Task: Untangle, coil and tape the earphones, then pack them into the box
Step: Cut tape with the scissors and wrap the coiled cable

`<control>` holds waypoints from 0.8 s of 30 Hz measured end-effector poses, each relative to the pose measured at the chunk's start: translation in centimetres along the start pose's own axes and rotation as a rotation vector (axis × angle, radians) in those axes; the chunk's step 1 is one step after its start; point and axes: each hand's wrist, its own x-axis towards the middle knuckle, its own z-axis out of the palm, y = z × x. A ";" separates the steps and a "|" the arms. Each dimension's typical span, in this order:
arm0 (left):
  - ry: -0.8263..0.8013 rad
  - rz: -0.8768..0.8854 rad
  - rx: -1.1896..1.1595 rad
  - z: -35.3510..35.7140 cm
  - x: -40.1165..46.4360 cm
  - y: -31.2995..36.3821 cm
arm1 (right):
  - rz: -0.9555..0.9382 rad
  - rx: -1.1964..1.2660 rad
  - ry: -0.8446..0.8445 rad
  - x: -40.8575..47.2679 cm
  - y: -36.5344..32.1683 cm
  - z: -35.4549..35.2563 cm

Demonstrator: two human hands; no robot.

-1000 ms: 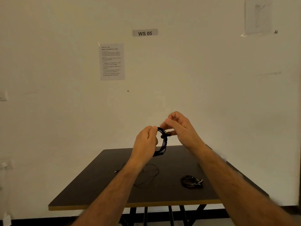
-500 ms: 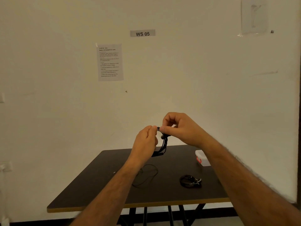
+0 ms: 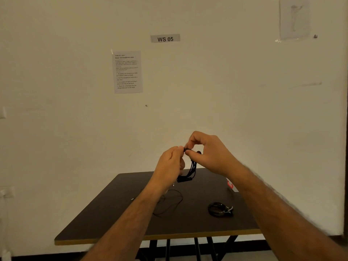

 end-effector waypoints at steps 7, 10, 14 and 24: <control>0.086 0.020 0.069 -0.1 -0.1 0.2 | -0.032 -0.030 0.054 -0.5 -0.2 0.3; 0.104 0.006 0.089 -0.1 -0.1 0.2 | -0.029 -0.042 0.070 -0.7 -0.3 0.4; 0.112 0.014 0.035 -0.2 -0.2 0.1 | -0.021 -0.050 0.065 -0.9 -0.1 0.6; 0.113 0.042 0.004 -0.5 -0.1 -0.6 | 0.240 0.177 0.014 -0.4 -0.3 0.0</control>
